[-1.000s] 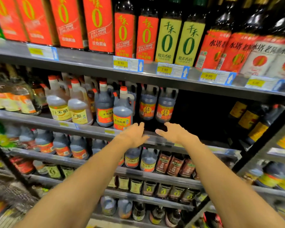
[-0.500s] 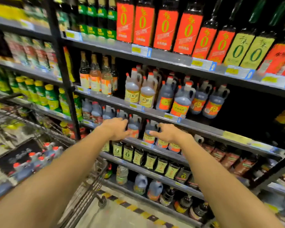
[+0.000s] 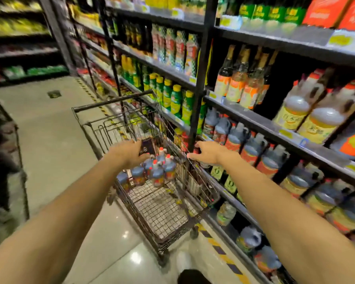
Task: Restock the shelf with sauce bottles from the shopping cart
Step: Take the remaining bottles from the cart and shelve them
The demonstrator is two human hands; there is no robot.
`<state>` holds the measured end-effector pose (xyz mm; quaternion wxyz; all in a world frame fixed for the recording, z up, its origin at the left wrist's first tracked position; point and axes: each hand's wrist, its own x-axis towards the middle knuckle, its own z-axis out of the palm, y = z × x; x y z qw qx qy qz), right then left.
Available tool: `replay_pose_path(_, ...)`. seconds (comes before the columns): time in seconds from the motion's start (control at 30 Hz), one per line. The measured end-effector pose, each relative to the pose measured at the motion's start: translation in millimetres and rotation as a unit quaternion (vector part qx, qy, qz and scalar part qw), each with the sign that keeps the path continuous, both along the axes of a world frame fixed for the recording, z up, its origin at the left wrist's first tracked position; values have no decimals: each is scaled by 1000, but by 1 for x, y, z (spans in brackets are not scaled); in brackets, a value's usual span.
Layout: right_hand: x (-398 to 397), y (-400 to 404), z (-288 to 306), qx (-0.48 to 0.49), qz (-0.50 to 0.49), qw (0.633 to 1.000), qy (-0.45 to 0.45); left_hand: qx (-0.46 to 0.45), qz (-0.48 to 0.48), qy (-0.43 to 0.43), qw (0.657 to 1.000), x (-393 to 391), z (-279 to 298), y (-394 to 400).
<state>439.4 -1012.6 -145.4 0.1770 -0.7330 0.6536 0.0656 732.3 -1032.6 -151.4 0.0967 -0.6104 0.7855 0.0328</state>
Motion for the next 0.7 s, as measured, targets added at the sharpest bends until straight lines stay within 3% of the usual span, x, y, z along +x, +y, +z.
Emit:
replay_pose_path(0.3, 18, -155, -82, 69, 25, 994, -80, 76, 150, 29, 985, 20, -73, -74)
replay_pose_path(0.47, 17, -235, -140, 93, -6, 983, -160, 146, 207, 95, 963, -4, -120, -131)
replay_pose_path(0.7, 30, -301, -230, 138, 44, 980, -140, 185, 271, 104, 939, -19, -219, -196)
